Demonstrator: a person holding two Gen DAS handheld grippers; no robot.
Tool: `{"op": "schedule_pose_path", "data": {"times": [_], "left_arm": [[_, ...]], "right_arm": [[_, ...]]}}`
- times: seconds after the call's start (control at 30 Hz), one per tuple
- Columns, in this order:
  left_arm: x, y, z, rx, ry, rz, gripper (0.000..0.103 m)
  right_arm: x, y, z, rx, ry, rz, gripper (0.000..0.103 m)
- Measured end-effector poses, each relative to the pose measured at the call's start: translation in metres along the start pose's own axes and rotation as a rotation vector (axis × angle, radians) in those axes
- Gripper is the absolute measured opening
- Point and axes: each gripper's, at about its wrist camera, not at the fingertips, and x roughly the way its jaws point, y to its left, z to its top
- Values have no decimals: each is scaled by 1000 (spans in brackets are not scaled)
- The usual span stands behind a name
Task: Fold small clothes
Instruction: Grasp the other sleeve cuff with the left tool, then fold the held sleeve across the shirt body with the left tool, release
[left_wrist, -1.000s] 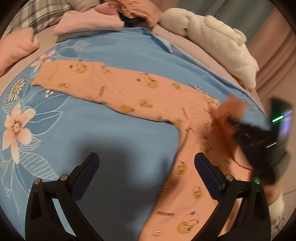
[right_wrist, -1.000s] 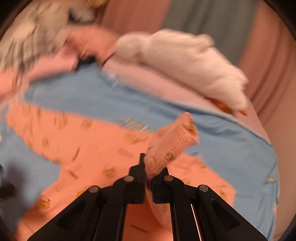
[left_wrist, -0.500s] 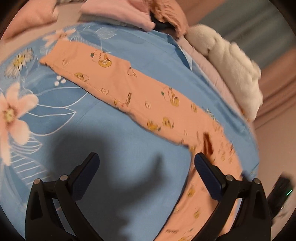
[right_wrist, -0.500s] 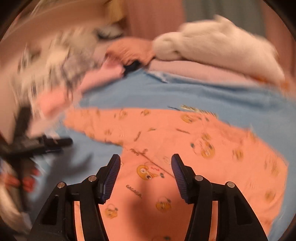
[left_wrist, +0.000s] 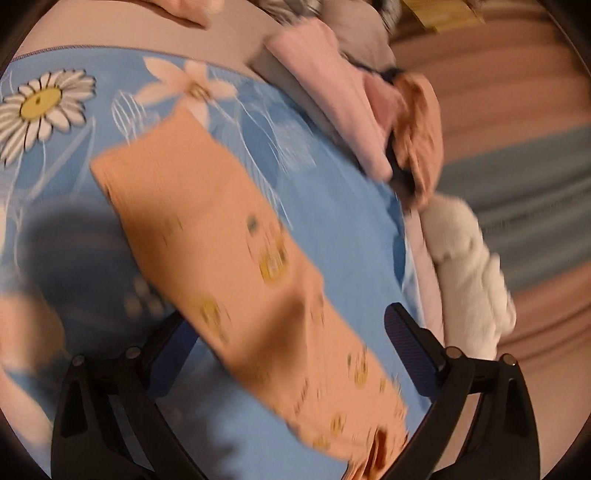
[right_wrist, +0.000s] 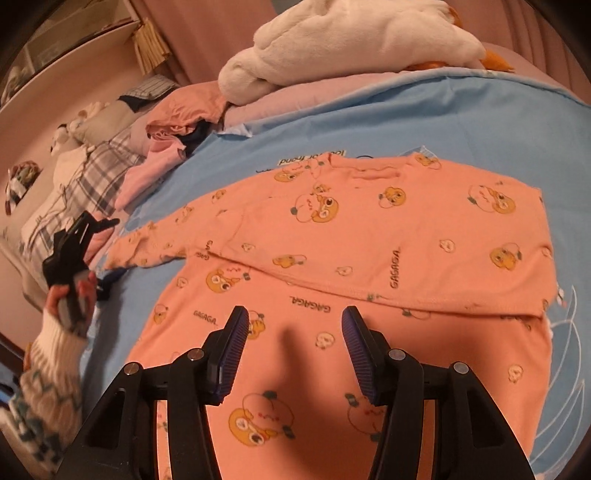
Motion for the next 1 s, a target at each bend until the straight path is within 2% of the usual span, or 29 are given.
{"op": "schedule_pose_path", "data": {"times": [0.07, 0.13, 0.17, 0.2, 0.23, 0.27, 0.33, 0.47, 0.53, 0.63, 0.7, 0.77, 0.83, 0.87, 0.97, 1.0], "left_arm": [[1, 5, 13, -28, -16, -1, 87], [1, 12, 23, -46, -33, 9, 69], [1, 17, 27, -57, -35, 29, 49], [3, 21, 31, -72, -28, 50, 21], [5, 25, 34, -75, -11, 76, 8], [5, 29, 36, -67, -2, 97, 3], [0, 19, 35, -3, -17, 134, 3], [-16, -35, 13, 232, -58, 121, 3], [-24, -69, -5, 367, -75, 118, 2], [-31, -123, -48, 587, -78, 93, 2], [-32, -161, -92, 750, -69, 68, 3], [-30, -190, -136, 868, -34, 22, 3], [-21, -215, -188, 990, 8, -9, 3], [-15, -227, -227, 1085, 26, -19, 5], [5, -238, -314, 1314, 61, -9, 14], [15, -235, -345, 1406, 92, 3, 23]], "right_arm": [[-4, -2, 0, 6, -11, -13, 55], [-10, -9, -3, 22, -17, -17, 55], [-14, -14, -5, 28, -22, -19, 55], [-17, -16, -6, 32, -27, -21, 55], [-22, -19, -9, 34, -35, -25, 55], [-27, -21, -11, 34, -43, -33, 55], [-34, -24, -13, 33, -56, -50, 55], [-44, -35, -20, 52, -71, -81, 55], [-48, -42, -24, 69, -76, -95, 55], [-56, -47, -29, 87, -88, -106, 55], [-62, -51, -33, 101, -103, -109, 55], [-69, -57, -36, 122, -117, -112, 55], [-75, -62, -38, 146, -128, -122, 55], [-77, -65, -40, 158, -132, -128, 55], [-84, -76, -45, 191, -137, -155, 55], [-85, -79, -47, 199, -136, -162, 55]]}}
